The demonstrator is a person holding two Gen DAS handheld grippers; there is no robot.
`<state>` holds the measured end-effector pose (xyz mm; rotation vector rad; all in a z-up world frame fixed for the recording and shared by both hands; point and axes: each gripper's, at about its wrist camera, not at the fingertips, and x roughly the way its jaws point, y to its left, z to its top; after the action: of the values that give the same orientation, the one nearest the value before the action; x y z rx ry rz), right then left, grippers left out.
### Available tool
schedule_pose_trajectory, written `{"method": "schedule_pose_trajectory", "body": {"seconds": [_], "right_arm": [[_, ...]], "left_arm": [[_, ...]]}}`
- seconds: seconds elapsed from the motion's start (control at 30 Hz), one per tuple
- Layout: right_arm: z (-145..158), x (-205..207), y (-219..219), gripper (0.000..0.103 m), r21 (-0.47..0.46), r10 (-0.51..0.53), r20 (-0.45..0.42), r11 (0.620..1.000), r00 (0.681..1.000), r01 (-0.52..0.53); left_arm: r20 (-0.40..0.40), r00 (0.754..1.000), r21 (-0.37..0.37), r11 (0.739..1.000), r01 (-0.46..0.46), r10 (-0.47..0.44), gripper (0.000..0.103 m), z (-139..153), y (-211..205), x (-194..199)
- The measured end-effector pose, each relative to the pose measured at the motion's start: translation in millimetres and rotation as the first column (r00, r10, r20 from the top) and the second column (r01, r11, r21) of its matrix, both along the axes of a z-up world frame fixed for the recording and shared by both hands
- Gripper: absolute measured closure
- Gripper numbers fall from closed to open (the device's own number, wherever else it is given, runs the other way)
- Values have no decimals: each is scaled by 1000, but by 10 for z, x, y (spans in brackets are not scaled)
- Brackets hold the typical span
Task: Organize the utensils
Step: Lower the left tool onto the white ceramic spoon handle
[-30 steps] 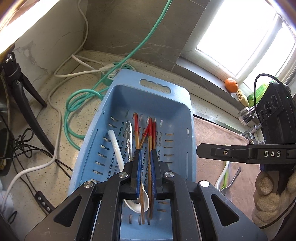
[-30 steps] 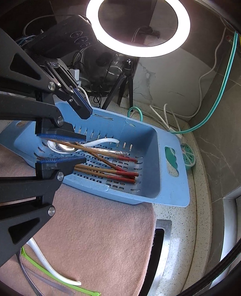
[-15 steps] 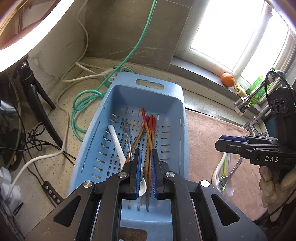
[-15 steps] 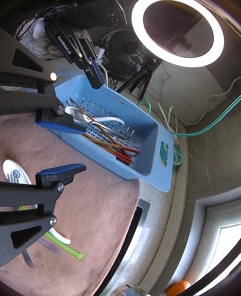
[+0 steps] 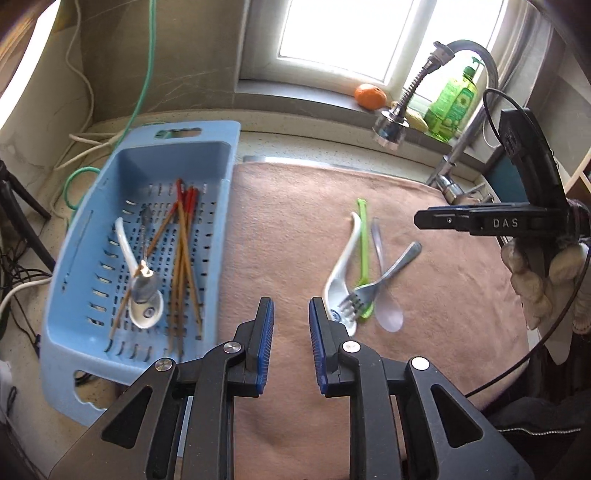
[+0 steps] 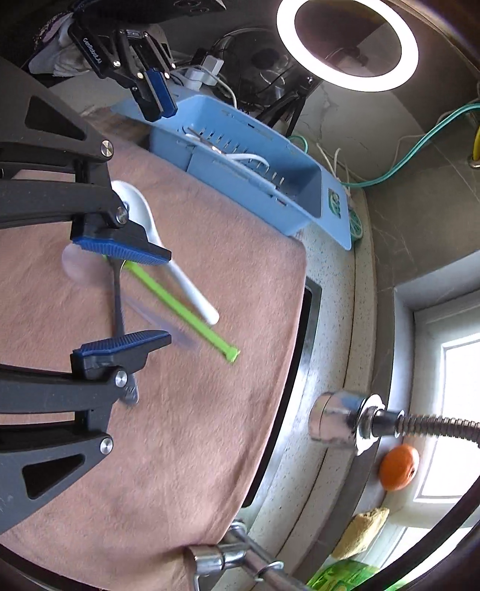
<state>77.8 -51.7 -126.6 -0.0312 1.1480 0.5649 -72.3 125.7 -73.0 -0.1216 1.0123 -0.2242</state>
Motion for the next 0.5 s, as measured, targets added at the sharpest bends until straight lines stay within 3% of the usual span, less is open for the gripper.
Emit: {"method": "schedule_pose_trajectory", "body": {"seconds": [0.17, 0.37, 0.5], "right_arm": [[-145, -70, -330, 69, -31, -44, -25, 999, 999, 43], [-256, -92, -436, 69, 11, -44, -74, 999, 996, 45], [-224, -69, -281, 70, 49, -10, -71, 999, 997, 13]], "left_arm": [[-34, 997, -10, 998, 62, -62, 85, -170, -410, -100], [-45, 998, 71, 996, 46, -43, 85, -328, -556, -148], [-49, 998, 87, 996, 34, -30, 75, -386, -518, -150]]}}
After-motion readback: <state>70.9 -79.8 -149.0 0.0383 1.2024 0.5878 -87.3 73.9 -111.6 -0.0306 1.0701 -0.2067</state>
